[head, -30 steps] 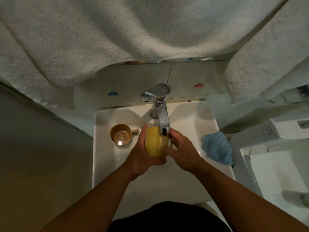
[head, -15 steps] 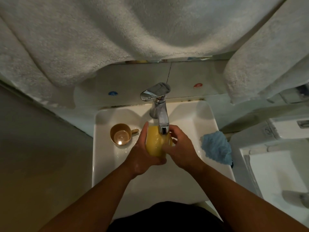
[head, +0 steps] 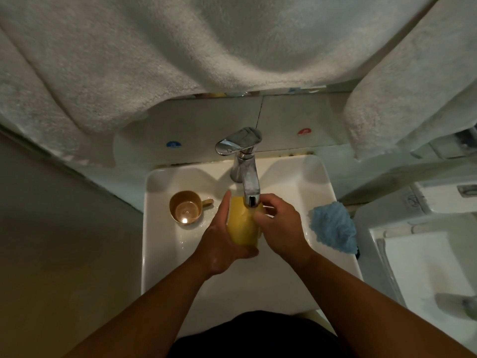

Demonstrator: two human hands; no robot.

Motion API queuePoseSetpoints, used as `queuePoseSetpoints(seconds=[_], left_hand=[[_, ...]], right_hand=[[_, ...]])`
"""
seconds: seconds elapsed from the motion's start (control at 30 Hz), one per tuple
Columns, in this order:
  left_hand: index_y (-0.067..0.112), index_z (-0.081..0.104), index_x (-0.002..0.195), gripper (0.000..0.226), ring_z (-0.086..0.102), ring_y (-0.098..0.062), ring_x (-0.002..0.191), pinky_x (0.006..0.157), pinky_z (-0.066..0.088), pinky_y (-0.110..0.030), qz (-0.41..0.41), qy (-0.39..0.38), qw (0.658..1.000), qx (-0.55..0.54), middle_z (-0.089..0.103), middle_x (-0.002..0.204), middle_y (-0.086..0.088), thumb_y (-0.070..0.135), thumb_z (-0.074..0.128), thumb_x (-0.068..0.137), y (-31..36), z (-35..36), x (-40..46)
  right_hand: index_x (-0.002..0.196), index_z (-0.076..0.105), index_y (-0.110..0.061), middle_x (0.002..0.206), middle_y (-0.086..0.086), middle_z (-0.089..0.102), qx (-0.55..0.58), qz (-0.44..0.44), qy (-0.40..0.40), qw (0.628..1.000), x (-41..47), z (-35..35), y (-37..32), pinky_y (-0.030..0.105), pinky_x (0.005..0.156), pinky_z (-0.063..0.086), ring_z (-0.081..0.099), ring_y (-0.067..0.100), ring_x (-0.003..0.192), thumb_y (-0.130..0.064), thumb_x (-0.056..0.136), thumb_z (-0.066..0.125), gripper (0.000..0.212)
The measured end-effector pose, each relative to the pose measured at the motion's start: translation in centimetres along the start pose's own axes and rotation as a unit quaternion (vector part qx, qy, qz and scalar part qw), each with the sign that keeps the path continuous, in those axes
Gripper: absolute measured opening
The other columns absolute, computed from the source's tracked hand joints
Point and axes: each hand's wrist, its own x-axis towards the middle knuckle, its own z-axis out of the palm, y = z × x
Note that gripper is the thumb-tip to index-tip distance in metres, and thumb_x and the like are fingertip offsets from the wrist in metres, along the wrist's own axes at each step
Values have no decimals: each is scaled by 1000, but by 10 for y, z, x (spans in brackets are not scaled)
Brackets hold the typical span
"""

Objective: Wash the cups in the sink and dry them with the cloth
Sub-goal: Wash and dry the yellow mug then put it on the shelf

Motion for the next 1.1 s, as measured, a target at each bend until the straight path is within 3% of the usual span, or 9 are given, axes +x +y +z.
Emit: queuePoseSetpoints(seconds=[0.2, 0.33, 0.43, 0.5, 0.6, 0.7, 0.8, 0.93, 1.1], left_hand=[[38, -7, 159, 150, 40, -7, 132, 90, 43, -9, 11, -2, 1000, 17, 31, 150, 19, 28, 100, 55, -2, -4, 4], [49, -7, 156, 150, 43, -15, 136, 102, 52, -35, 3, 1, 1000, 5, 31, 156, 14, 37, 98, 50, -2, -3, 0], [45, -5, 157, 147, 43, -11, 132, 96, 50, -22, -6, -5, 1000, -11, 33, 151, 17, 24, 99, 55, 0, -2, 0], [38, -4, 160, 146, 46, -4, 121, 82, 48, -7, -13, -3, 1000, -26, 36, 139, 27, 15, 99, 58, -3, -3, 1], [37, -5, 160, 146, 50, 6, 111, 76, 48, -5, -18, -2, 999, -39, 34, 128, 38, 11, 97, 59, -3, -3, 2], [38, -5, 158, 144, 48, 12, 110, 75, 49, -6, -19, -6, 999, -40, 34, 131, 34, 12, 97, 60, -3, -2, -1], [39, -5, 159, 146, 50, -3, 117, 77, 51, -9, -15, -13, 999, -35, 35, 143, 19, 18, 99, 58, -2, -3, -2], [40, -6, 159, 149, 45, -12, 130, 86, 49, -14, -8, -15, 1000, -23, 33, 150, 14, 20, 99, 56, -6, -5, -1], [46, 1, 158, 140, 50, -7, 121, 92, 54, -26, -38, -16, 997, -68, 33, 145, 17, 17, 97, 61, -5, -3, -5]], right_hand=[[129, 55, -31, 122, -7, 61, -25, 6, -73, 997, -5, 1, 3, 38, 95, 55, 59, 17, 111, -21, 71, 76, 63], [118, 69, -30, 107, -9, 70, -19, -7, -6, 1000, 1, -4, -4, 37, 92, 57, 65, 10, 99, -20, 86, 69, 34], [117, 70, -28, 104, -12, 70, -29, -17, 10, 999, -1, -4, -5, 32, 89, 57, 66, 9, 97, -23, 90, 67, 28], [132, 61, -26, 120, -8, 65, -38, -11, -44, 998, -5, -1, 0, 33, 95, 54, 62, 14, 109, -21, 85, 73, 49], [142, 48, -26, 131, -6, 56, -67, -17, -85, 994, -10, 3, 5, 34, 100, 51, 56, 15, 116, -21, 75, 80, 74], [137, 56, -26, 125, -5, 63, -48, -8, -43, 998, -8, 2, -1, 39, 99, 54, 60, 17, 111, -19, 81, 73, 59], [125, 68, -29, 113, -8, 70, -39, -13, 0, 999, -6, -1, -4, 37, 92, 57, 65, 14, 104, -19, 85, 67, 41], [125, 62, -33, 113, -9, 65, -44, -12, -46, 998, -10, 3, 0, 35, 89, 56, 62, 14, 105, -21, 79, 72, 48], [99, 74, -30, 87, -10, 72, -64, -37, 28, 997, -2, 1, -5, 33, 77, 56, 67, 9, 83, -27, 95, 62, 12]])
